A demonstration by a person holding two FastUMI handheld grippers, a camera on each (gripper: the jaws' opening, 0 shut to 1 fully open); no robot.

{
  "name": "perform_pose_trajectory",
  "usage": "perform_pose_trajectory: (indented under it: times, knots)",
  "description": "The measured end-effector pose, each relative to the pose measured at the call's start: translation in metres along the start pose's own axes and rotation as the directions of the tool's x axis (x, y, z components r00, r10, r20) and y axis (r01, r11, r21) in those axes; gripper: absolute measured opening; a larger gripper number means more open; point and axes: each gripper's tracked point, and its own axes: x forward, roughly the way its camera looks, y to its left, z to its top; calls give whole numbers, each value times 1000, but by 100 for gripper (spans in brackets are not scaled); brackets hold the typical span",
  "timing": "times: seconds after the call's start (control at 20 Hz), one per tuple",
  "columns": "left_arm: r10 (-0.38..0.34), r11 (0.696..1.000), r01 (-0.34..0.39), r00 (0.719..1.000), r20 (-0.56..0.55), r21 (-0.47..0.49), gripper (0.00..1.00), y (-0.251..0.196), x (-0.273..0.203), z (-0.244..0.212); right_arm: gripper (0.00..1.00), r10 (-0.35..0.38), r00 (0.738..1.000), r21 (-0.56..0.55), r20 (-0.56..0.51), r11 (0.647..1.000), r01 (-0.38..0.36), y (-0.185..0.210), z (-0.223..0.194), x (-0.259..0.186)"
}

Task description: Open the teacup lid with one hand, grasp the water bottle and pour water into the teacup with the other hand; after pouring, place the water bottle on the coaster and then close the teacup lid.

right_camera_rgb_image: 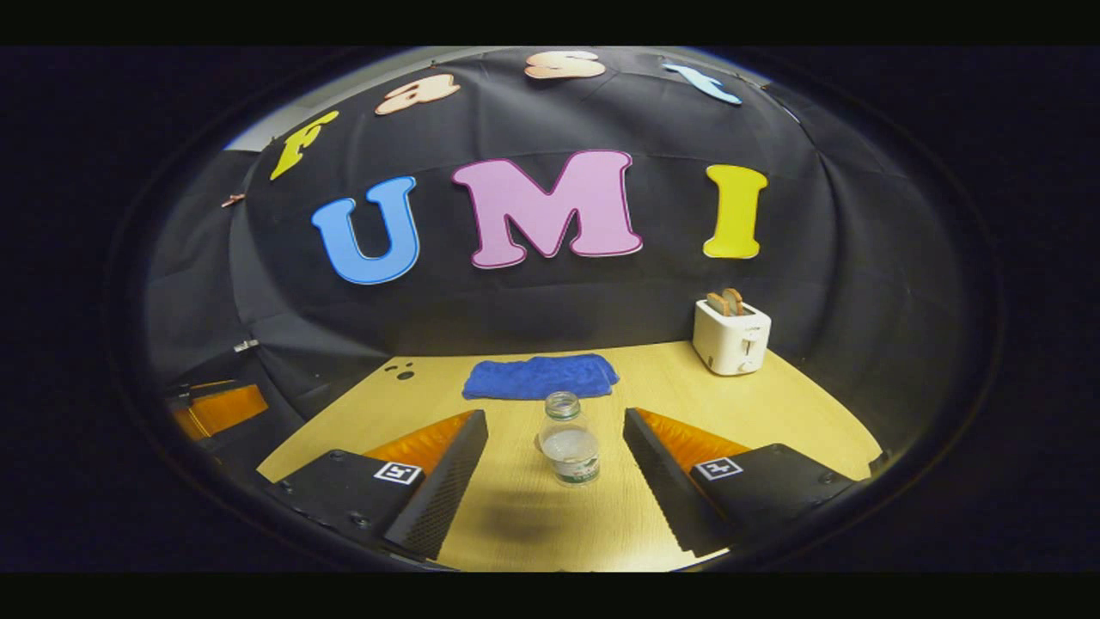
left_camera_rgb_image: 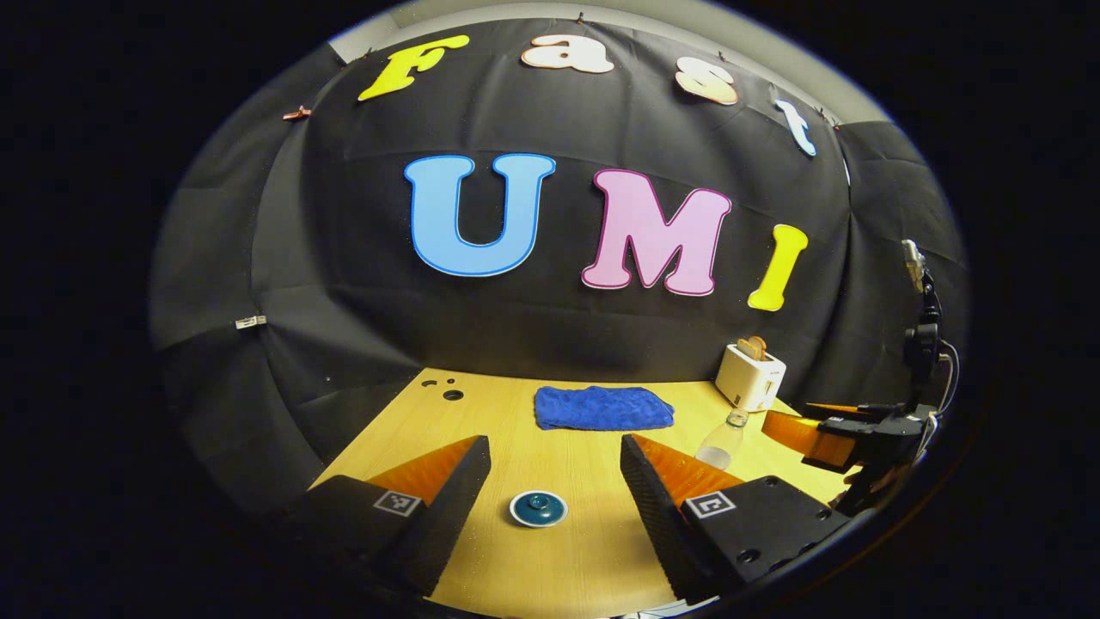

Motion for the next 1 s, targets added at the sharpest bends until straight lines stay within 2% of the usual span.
perform_pose_trajectory:
  times: [0.45, 0.6, 1.0]
  knots:
    - [1, 1000, -2, 999, -33, -21, 95, 8, 9, -18, 99, -1, 1000, 13, -21, 1000, 1, -1, -8, 3]
    - [-2, 1000, 0, 997, -71, -22, 94, 13, 26, -41, 99, 9, 999, 7, -31, 1000, -9, 0, -9, 2]
    - [-17, 997, 25, 992, -122, 69, 92, 18, 97, -109, 99, 12, 997, 0, -75, 1000, -12, 0, -28, 17]
